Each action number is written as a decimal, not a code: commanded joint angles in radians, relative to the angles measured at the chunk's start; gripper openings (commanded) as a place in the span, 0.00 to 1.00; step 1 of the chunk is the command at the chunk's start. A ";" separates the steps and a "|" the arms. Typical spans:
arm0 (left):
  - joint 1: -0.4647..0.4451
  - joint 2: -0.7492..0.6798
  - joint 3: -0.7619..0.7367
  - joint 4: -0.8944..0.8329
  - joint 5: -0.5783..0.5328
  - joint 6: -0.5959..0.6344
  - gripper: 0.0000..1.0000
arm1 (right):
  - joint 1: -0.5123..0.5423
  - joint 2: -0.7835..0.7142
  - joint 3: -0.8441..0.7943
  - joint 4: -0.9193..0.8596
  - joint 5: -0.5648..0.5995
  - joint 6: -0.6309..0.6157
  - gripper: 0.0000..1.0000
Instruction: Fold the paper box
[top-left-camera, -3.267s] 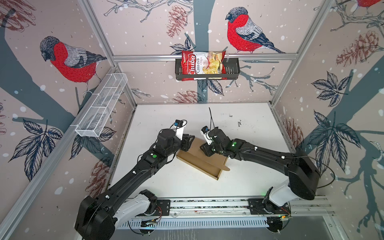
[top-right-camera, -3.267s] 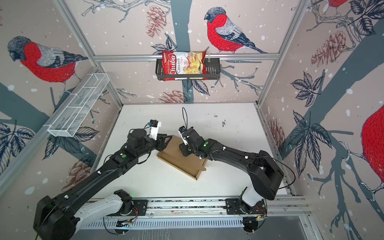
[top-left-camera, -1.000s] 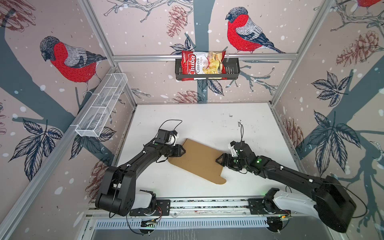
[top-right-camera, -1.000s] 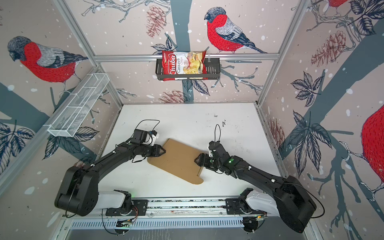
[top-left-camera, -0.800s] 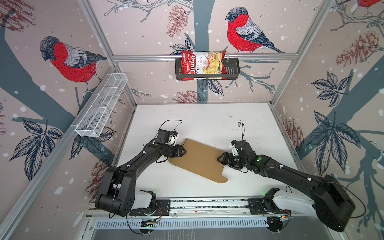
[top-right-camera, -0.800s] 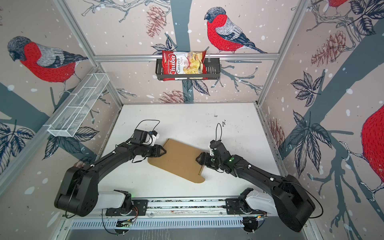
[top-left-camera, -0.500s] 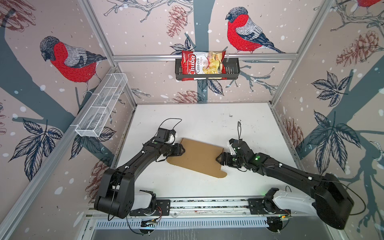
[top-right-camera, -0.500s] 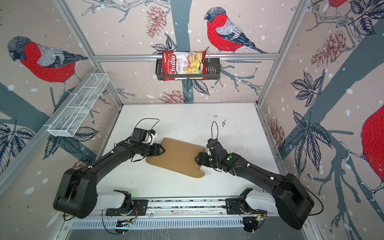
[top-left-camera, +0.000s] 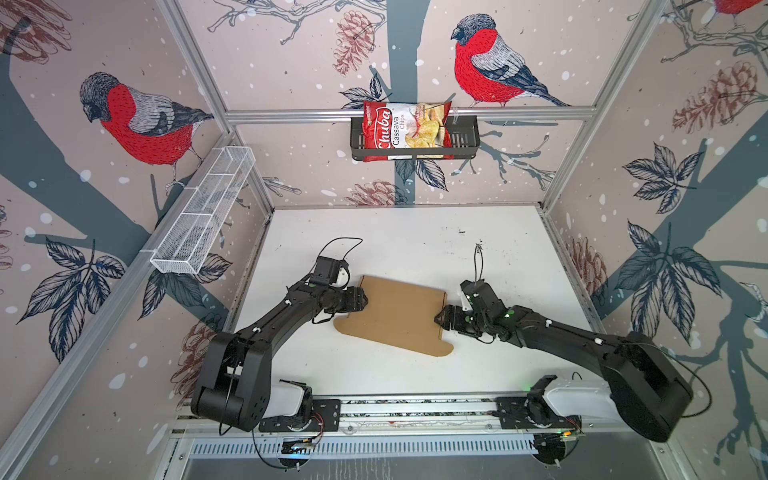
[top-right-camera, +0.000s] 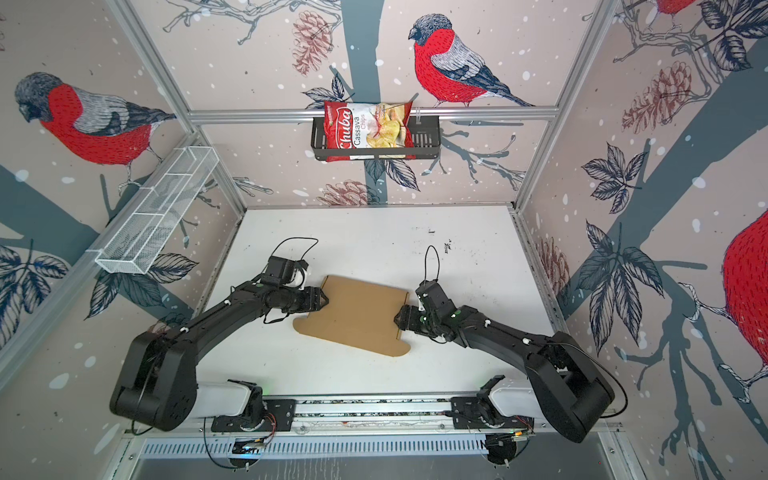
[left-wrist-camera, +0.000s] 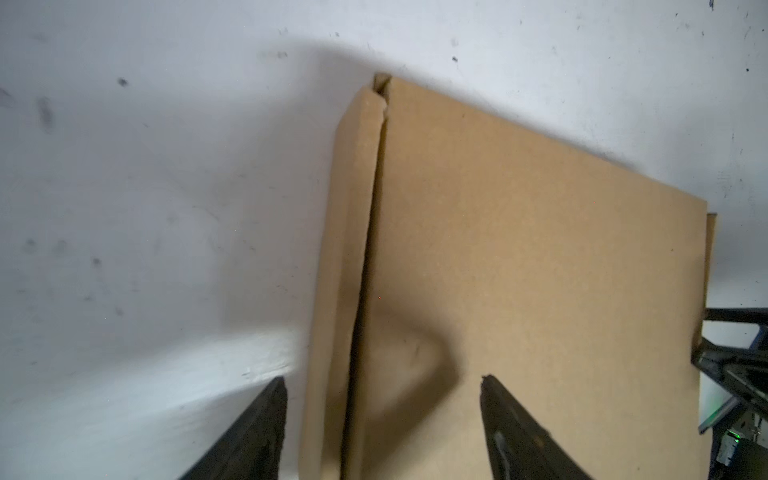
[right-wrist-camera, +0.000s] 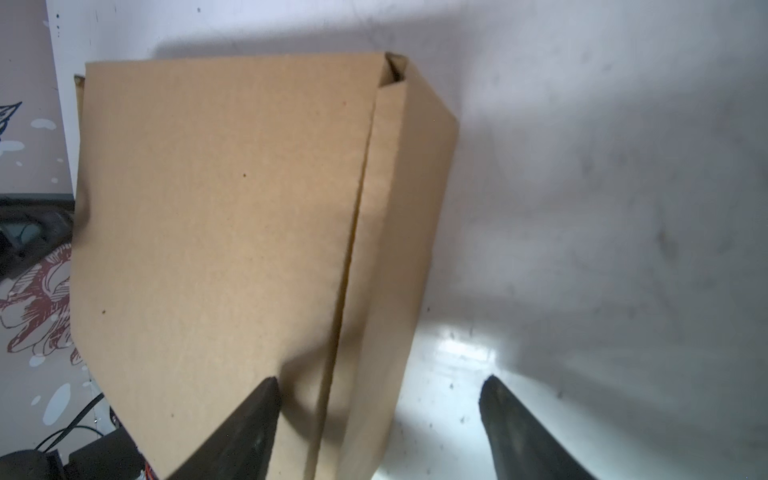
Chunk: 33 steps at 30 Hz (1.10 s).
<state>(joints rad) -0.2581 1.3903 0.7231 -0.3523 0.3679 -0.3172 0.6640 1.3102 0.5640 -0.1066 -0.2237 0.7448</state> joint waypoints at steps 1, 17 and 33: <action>-0.001 0.036 -0.043 0.094 0.102 -0.053 0.65 | -0.037 0.037 0.032 0.003 -0.019 -0.081 0.76; -0.017 0.000 -0.106 0.215 0.113 -0.168 0.65 | -0.079 -0.118 0.074 -0.156 0.015 -0.165 0.82; 0.011 0.132 -0.131 0.271 0.046 -0.202 0.47 | -0.174 -0.017 -0.156 0.239 -0.265 -0.039 0.89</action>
<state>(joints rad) -0.2489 1.4979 0.5991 0.0387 0.5159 -0.5247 0.5091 1.2755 0.4255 0.0406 -0.4316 0.6842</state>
